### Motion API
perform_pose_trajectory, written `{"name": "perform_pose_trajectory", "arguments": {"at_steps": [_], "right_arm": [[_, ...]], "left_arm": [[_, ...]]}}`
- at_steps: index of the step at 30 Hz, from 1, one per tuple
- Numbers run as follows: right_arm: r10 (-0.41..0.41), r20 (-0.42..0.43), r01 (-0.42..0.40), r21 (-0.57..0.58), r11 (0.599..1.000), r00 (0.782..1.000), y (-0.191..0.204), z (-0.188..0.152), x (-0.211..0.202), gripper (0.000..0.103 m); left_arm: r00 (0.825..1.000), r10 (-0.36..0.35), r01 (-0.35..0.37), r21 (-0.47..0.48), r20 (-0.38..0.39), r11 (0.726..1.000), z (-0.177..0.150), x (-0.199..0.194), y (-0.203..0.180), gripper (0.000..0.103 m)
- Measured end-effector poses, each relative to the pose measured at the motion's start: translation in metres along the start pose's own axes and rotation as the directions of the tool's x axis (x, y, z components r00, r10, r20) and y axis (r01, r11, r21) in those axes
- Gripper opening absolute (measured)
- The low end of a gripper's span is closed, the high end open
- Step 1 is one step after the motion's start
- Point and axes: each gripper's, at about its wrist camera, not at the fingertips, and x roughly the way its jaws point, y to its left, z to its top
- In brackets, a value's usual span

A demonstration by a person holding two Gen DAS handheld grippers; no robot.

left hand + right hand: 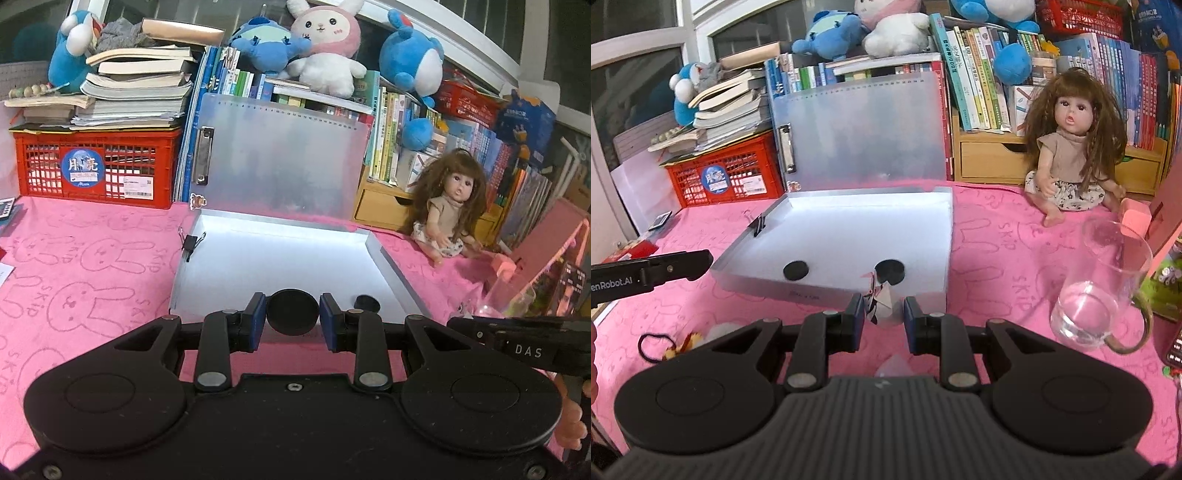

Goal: Organize objects
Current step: 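Carry the black cap and white paper over the tray, then open left tool to drop the cap while right tool releases the paper in tray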

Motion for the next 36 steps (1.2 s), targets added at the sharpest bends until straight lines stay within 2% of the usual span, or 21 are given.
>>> {"name": "perform_pose_trajectory", "arguments": {"at_steps": [7,14,22,36], "right_arm": [[0.0,-0.022,0.001,0.032,0.999,1.0,-0.009,0.021,0.02,0.027],[-0.017,-0.068,0.021,0.048,0.999,0.998,-0.013,0.044,0.048,0.027],[-0.023,-0.104,0.029,0.063,0.998,0.994,-0.014,0.063,0.087,0.028],[-0.032,-0.15,0.052,0.135,0.989,0.988,-0.027,0.062,0.141,0.028]], "left_arm": [[0.999,-0.003,0.003,-0.016,-0.035,1.0,0.023,0.028,0.003,0.03],[0.993,-0.004,-0.004,-0.071,-0.119,0.997,0.039,0.076,0.011,0.03],[0.983,0.033,-0.043,-0.053,-0.179,0.998,0.048,0.123,0.008,0.03],[0.969,0.115,-0.121,-0.012,-0.219,0.993,0.044,0.175,0.014,0.03]]}}
